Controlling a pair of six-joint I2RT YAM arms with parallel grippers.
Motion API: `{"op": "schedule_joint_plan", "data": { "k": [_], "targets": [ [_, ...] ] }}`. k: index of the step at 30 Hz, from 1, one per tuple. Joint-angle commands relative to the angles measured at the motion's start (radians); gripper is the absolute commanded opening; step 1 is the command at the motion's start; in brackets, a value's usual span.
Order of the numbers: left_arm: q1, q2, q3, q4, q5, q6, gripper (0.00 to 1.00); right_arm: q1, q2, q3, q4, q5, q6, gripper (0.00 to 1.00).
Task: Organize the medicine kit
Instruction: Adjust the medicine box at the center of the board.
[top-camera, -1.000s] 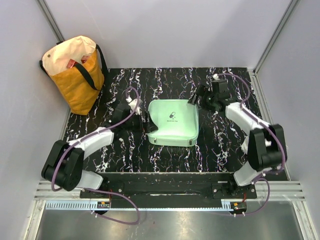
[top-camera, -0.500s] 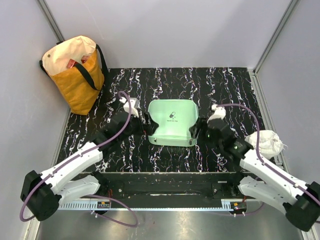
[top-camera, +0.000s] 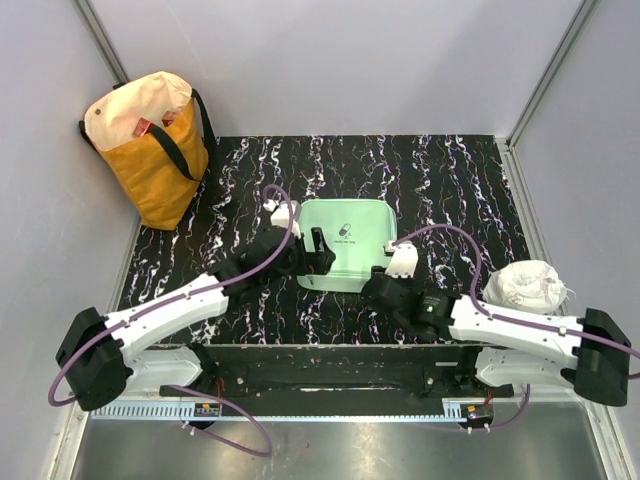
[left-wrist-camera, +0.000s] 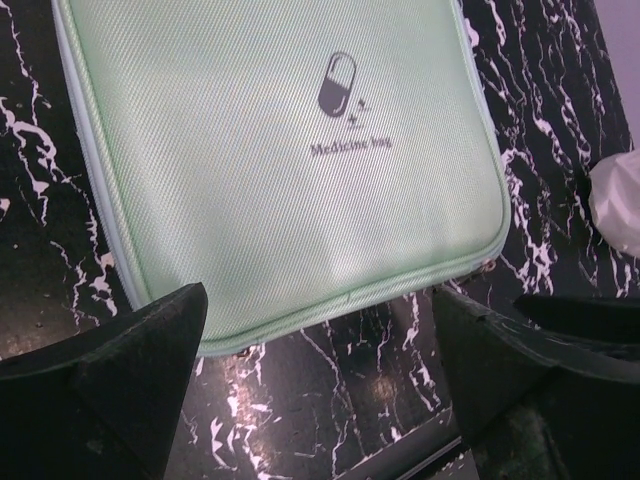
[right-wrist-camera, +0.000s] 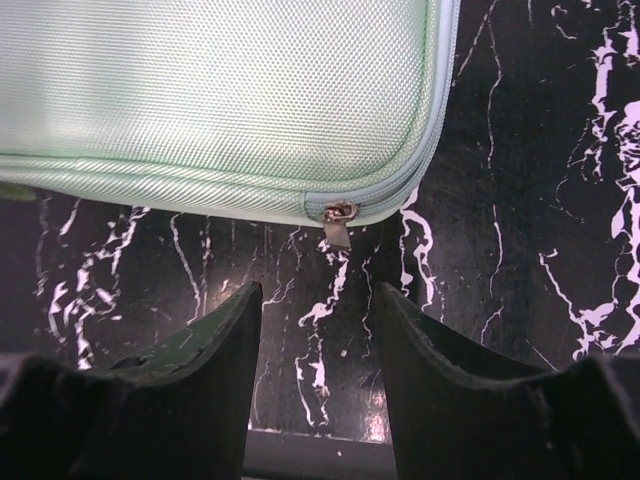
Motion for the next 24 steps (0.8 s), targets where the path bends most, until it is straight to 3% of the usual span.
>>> {"op": "schedule_joint_plan", "data": {
  "k": [1, 6, 24],
  "targets": [
    [-0.004, 0.037, 0.091, 0.065, -0.048, -0.029, 0.99, 0.01, 0.077, 0.053, -0.003, 0.116, 0.055, 0.54],
    [-0.004, 0.08, 0.126, 0.077, -0.02, -0.023, 0.99, 0.011, 0.144, 0.065, 0.065, 0.121, -0.009, 0.4],
    [-0.002, 0.183, 0.176, 0.129, 0.06, 0.003, 0.99, 0.008, 0.355, 0.137, 0.008, 0.28, 0.027, 0.38]
  ]
}}
